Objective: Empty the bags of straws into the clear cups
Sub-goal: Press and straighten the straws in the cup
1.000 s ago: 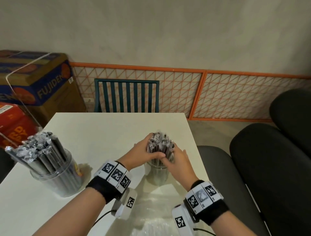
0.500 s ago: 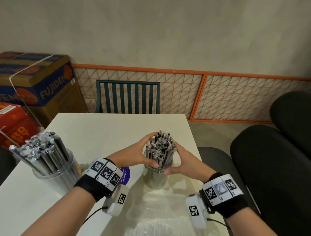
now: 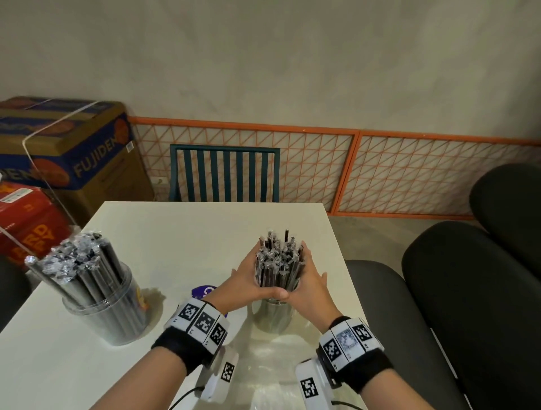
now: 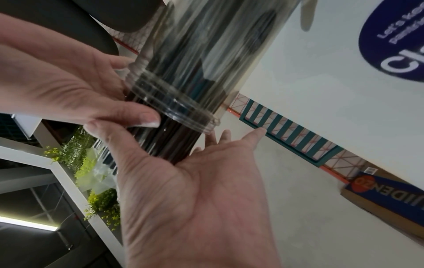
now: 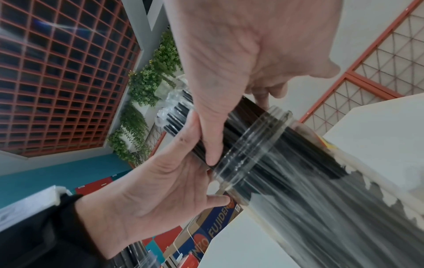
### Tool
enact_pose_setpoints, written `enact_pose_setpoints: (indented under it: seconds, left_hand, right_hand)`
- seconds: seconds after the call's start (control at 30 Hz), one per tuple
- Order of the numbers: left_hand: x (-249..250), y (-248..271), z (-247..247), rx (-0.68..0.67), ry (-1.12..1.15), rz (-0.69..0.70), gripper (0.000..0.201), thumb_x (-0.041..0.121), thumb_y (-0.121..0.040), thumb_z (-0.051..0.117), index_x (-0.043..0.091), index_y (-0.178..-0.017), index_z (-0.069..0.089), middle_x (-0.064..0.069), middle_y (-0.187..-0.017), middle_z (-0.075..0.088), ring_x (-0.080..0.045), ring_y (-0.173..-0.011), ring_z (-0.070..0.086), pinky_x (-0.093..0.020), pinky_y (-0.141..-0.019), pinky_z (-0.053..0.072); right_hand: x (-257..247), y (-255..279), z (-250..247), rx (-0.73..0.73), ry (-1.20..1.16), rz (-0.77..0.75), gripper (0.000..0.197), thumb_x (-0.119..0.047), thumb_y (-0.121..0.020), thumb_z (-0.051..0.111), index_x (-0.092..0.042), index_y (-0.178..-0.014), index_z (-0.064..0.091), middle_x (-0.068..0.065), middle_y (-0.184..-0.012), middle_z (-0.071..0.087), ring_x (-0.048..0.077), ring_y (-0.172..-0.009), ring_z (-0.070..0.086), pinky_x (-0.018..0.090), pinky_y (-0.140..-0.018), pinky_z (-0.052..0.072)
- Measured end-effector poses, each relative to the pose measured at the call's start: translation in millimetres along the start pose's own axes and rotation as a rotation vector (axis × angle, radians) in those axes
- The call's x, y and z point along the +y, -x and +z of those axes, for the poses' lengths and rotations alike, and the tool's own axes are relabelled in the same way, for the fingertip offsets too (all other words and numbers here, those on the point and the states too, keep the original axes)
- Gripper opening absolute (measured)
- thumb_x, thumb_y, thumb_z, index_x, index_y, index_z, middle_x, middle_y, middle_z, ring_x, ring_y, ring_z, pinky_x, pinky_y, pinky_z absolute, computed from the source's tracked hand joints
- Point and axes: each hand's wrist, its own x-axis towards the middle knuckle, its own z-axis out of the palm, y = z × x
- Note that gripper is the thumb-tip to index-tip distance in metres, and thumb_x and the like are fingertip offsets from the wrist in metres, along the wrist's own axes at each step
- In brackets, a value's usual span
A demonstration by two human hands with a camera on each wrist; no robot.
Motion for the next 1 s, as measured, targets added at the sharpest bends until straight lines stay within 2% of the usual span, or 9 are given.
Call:
enact_pose_setpoints:
  seconds: [0.13, 0.23, 0.37, 0.43, 0.53, 0.63, 0.77, 0.87, 1.0]
  left_hand:
    - [4, -4, -3, 0.051, -0.057, -0.046, 0.080, 0.039, -0.067, 0.079, 0.029, -0.134, 0.036, 0.008, -0.130, 0.053, -0.004, -0.120, 0.050, -0.036, -0.107, 0.041]
    - [22, -11, -14, 0.071, -0.056, -0.018, 0.064, 0.022, -0.078, 0.073, 0.036, -0.125, 0.032, 0.006, -0.122, 0.057, -0.011, -0.113, 0.057, -0.040, -0.101, 0.047]
    - [37, -18, -27, -0.058, -0.082, -0.017, 0.093, 0.010, -0.075, 0.074, 0.032, -0.142, 0.013, 0.012, -0.120, 0.050, -0.008, -0.112, 0.054, -0.026, -0.099, 0.043]
    - [39, -22, -29, -0.092, -0.140, -0.038, 0.081, 0.010, -0.074, 0.076, 0.022, -0.140, 0.031, 0.009, -0.121, 0.054, -0.010, -0.114, 0.053, -0.026, -0.099, 0.043]
    - [33, -24, -28, -0.023, -0.163, -0.047, 0.063, 0.017, -0.072, 0.079, 0.014, -0.127, 0.049, -0.004, -0.125, 0.057, -0.016, -0.116, 0.055, -0.033, -0.099, 0.047]
    - [20, -19, -24, -0.025, -0.113, -0.047, 0.069, 0.020, -0.069, 0.080, 0.028, -0.127, 0.043, 0.000, -0.131, 0.051, -0.014, -0.121, 0.050, -0.034, -0.102, 0.044]
    - [4, -6, -18, -0.060, -0.052, -0.047, 0.106, 0.028, -0.064, 0.082, 0.035, -0.146, 0.014, 0.014, -0.143, 0.030, -0.003, -0.131, 0.033, -0.012, -0.097, 0.037]
    - [3, -5, -17, -0.110, -0.073, -0.086, 0.107, 0.015, -0.070, 0.079, 0.034, -0.146, 0.006, 0.026, -0.132, 0.026, 0.002, -0.125, 0.029, 0.006, -0.082, 0.032]
    - [9, -20, -21, -0.249, 0.002, -0.110, 0.093, 0.001, -0.072, 0.076, 0.034, -0.138, 0.019, 0.016, -0.127, 0.048, -0.002, -0.117, 0.050, -0.013, -0.092, 0.045]
  right_hand:
    - [-6, -2, -6, 0.079, 0.029, -0.007, 0.065, -0.031, -0.081, 0.068, -0.021, -0.137, 0.038, 0.000, -0.126, 0.062, 0.021, -0.127, 0.049, 0.049, -0.118, 0.014]
    - [-23, -5, -28, 0.004, -0.077, -0.014, 0.045, -0.015, -0.085, 0.066, -0.013, -0.127, 0.050, 0.006, -0.117, 0.065, 0.017, -0.108, 0.058, 0.026, -0.089, 0.044]
    - [-36, -19, -57, -0.238, 0.054, -0.065, 0.048, -0.014, -0.081, 0.070, -0.014, -0.126, 0.053, 0.005, -0.120, 0.064, 0.016, -0.109, 0.058, 0.028, -0.091, 0.046]
    - [-38, -24, -64, -0.293, 0.101, -0.058, 0.051, -0.015, -0.077, 0.075, -0.014, -0.124, 0.056, 0.006, -0.119, 0.065, 0.018, -0.110, 0.059, 0.029, -0.091, 0.047]
    - [-36, -21, -66, -0.238, 0.122, -0.065, 0.065, -0.017, -0.070, 0.081, -0.017, -0.127, 0.052, -0.001, -0.122, 0.062, 0.013, -0.113, 0.055, 0.026, -0.095, 0.043]
    - [-22, -8, -54, -0.179, 0.058, -0.060, 0.090, -0.018, -0.065, 0.084, -0.023, -0.140, 0.035, -0.008, -0.132, 0.053, 0.008, -0.121, 0.046, 0.029, -0.105, 0.037]
    - [-1, 8, -32, -0.133, 0.021, -0.011, 0.120, -0.033, -0.060, 0.086, -0.023, -0.150, 0.007, -0.006, -0.151, 0.031, 0.013, -0.139, 0.030, 0.035, -0.116, 0.026]
    - [2, 7, -17, -0.089, -0.034, 0.001, 0.129, -0.054, -0.050, 0.083, -0.028, -0.149, 0.005, -0.007, -0.151, 0.033, 0.015, -0.140, 0.030, 0.044, -0.116, 0.025]
    - [-2, 0, -6, -0.006, -0.103, 0.037, 0.108, -0.052, -0.056, 0.078, -0.031, -0.144, 0.019, -0.007, -0.130, 0.058, 0.017, -0.126, 0.051, 0.052, -0.110, 0.032]
